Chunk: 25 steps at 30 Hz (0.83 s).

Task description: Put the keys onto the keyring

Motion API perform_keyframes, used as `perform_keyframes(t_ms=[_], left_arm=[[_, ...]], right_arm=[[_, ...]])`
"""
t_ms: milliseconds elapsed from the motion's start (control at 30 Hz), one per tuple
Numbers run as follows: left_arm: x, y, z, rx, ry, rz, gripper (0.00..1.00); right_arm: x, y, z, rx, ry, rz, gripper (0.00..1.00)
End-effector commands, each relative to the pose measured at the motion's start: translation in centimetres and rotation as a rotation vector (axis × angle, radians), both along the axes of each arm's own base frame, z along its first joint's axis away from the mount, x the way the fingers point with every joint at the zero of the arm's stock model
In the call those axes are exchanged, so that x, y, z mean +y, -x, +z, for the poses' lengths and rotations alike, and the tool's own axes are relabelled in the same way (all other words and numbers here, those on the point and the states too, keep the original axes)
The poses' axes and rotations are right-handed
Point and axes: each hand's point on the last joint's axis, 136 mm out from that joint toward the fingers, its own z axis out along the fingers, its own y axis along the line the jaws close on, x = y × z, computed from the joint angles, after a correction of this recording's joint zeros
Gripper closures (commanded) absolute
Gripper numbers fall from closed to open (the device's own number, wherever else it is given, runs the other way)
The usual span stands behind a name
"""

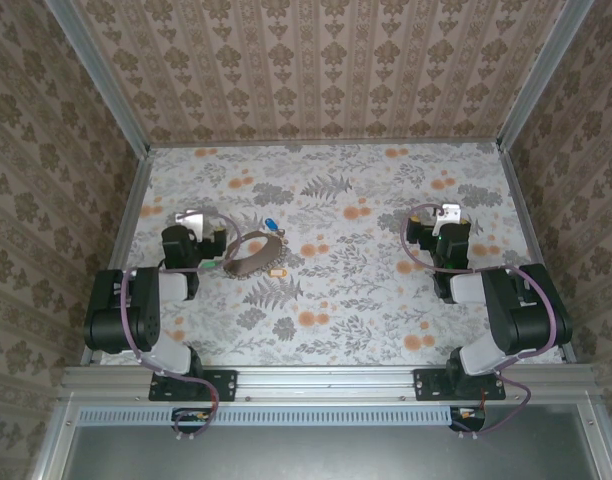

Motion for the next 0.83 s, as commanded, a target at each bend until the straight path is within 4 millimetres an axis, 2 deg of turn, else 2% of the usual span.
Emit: perform_keyframes(t_ms=[0,600,733,800], left_arm=[[0.0,-0.5,1.4,-0.054,0.016,0.012,0.00],[0.0,-0.5,1.4,-0.053,0.016,0.011,0.00],[0.1,-0.5,1.3,-0.051,0.016,0.013,0.00],[0.0,-0.5,1.5,-0.055,0.016,0.012,0.00]], right_arm=[[-0.4,-0.1,0.2,-0.002,0.002,-0.024,0.01],[-0.3,-0.2,0.2,0.003,0.003,-0.018,0.00],[1.2,-0.3,0.1,0.009,0.006,0.082,0.00],[1.3,-0.3,0.1,0.009,0.005,0.090,0.00]])
